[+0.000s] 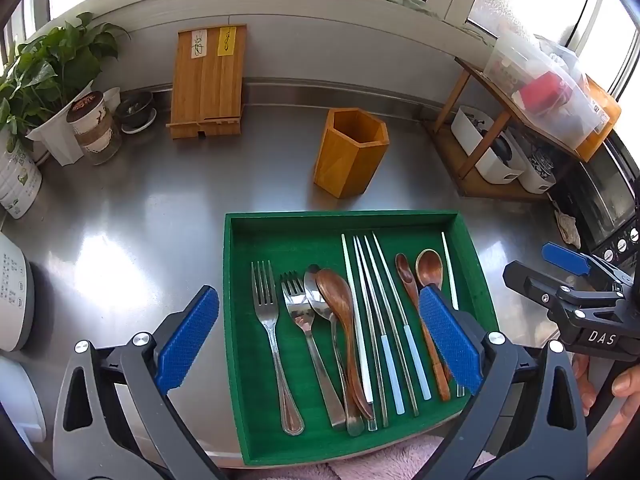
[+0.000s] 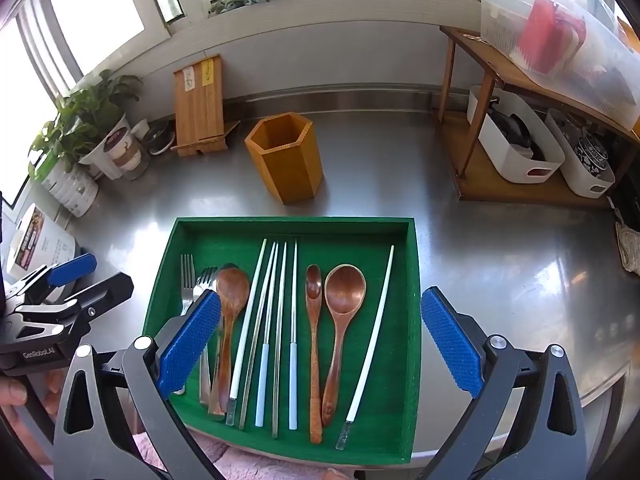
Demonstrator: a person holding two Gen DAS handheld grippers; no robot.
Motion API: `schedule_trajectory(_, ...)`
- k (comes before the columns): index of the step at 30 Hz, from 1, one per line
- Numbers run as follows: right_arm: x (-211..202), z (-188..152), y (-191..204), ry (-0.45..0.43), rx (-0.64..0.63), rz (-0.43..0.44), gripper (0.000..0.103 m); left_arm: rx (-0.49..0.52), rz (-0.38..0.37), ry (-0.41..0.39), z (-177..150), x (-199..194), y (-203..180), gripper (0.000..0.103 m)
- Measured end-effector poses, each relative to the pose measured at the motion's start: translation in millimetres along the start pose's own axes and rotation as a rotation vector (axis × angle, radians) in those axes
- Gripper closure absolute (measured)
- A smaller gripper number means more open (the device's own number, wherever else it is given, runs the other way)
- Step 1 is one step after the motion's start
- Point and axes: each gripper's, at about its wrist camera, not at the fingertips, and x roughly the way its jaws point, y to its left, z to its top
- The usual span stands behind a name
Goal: Organize utensils
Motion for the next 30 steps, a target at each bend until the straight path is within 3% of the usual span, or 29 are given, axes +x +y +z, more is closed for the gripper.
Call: schedule_trajectory(30, -0.6, 3.6, 0.0, 0.003, -0.001, 0.005, 0.004, -0.004, 0.005, 0.009, 0.8, 0.2, 4.0, 0.008)
